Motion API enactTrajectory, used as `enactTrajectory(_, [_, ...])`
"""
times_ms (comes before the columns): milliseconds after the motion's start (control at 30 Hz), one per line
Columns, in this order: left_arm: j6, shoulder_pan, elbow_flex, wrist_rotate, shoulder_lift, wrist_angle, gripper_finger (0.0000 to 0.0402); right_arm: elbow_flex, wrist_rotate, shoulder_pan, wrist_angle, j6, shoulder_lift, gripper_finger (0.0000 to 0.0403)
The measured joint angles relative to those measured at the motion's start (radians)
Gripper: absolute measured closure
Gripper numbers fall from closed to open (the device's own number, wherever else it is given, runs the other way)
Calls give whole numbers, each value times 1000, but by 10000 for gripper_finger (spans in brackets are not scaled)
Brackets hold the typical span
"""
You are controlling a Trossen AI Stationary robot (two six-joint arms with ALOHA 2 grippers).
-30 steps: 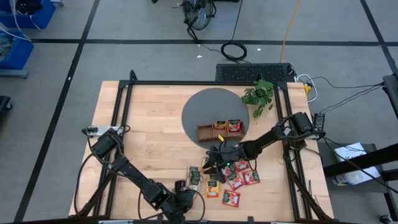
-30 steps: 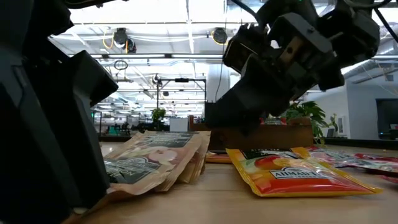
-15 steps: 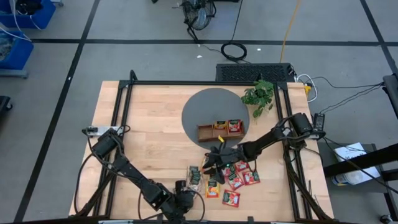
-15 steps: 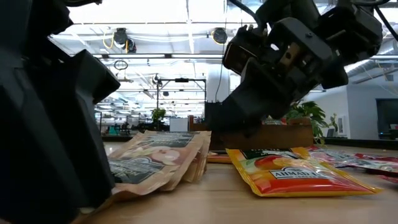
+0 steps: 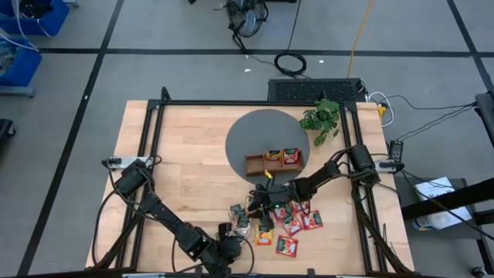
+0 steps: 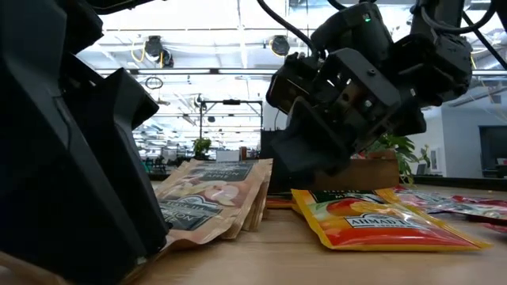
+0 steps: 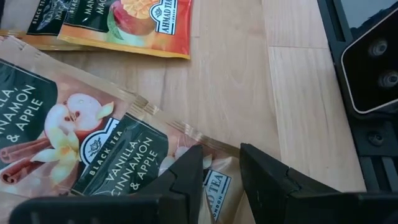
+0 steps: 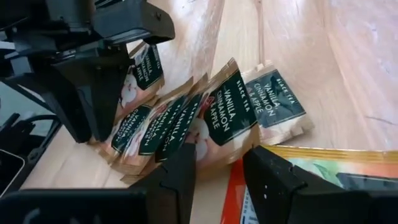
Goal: Pick & Place Tea
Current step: Put the brown tea bag into the left section of the wooden organizer
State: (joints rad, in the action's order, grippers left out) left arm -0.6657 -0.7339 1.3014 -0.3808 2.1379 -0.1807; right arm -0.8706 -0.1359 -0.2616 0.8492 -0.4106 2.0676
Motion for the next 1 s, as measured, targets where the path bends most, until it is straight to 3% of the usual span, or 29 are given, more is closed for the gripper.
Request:
enactTrajectory(267, [-13,-1,0,-1,0,0,289,0,-26,0,9,65,-7,299])
enactTrajectory(533, [-16,-1,0,-3,0,3,289,0,-25,-5,59,157,-8,396])
enactTrajectory(1000, [-24,-3,0,-6,0,19,289,0,11,-22,-42,237,-136,402])
